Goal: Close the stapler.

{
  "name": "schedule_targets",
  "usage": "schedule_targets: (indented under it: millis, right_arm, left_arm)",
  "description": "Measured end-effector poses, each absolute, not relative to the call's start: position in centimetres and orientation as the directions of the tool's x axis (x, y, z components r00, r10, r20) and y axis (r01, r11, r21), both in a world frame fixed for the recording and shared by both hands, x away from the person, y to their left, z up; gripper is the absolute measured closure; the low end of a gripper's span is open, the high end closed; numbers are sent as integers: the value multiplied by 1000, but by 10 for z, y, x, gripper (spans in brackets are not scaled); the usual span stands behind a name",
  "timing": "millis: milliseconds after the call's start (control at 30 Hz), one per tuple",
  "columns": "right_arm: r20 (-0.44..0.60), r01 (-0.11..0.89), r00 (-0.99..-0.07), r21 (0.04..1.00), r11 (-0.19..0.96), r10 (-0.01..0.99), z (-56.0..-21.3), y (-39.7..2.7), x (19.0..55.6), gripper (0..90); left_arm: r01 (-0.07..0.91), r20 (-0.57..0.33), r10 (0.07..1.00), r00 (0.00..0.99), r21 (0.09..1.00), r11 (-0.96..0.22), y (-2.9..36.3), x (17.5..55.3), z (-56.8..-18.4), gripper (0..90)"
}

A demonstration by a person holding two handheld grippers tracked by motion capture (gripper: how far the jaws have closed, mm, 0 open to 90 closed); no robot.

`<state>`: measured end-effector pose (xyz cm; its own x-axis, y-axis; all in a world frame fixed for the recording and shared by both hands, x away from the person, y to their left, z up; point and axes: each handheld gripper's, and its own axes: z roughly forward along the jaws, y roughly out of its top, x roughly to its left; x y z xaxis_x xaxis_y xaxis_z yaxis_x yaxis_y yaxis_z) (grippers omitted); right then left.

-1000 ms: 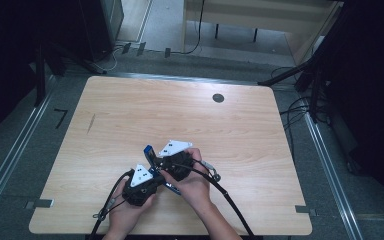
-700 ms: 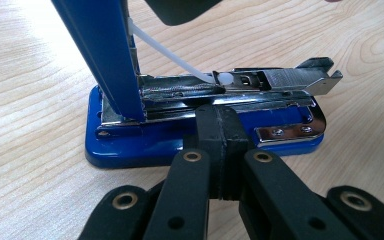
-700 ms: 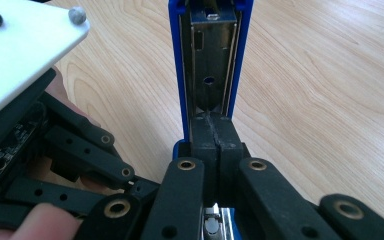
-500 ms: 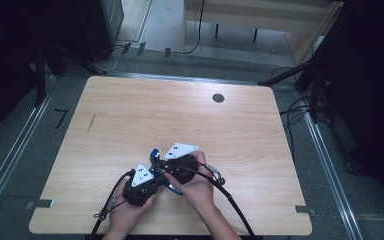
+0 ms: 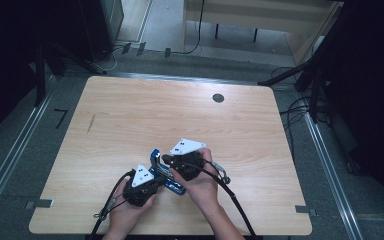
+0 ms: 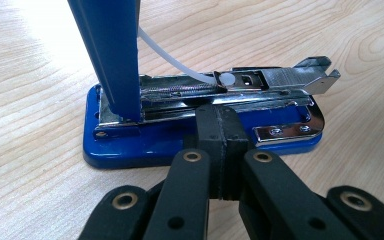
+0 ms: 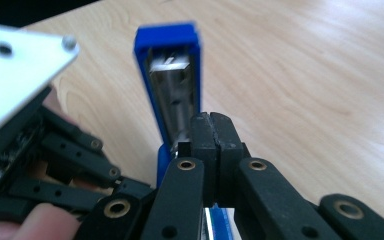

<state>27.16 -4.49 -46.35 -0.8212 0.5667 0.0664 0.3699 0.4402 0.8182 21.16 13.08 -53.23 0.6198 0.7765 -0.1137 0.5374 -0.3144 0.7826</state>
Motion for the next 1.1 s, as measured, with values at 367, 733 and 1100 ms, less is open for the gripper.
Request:
schedule_targets:
  millis: [367, 733, 1100]
  right_arm:
    - [23, 324, -820, 842, 430, 572, -434, -35, 278, 900]
    - [-14, 284, -830, 850, 444, 558, -417, -17, 280, 900]
    - [-33, 261, -852, 840, 477, 523, -420, -9, 271, 900]
  left_arm:
    - [538, -116, 776, 620, 783, -312, 131, 212, -532, 900]
    - [537, -115, 776, 620, 783, -313, 131, 212, -532, 900]
    - [537, -114, 776, 621, 783, -314, 131, 212, -532, 900]
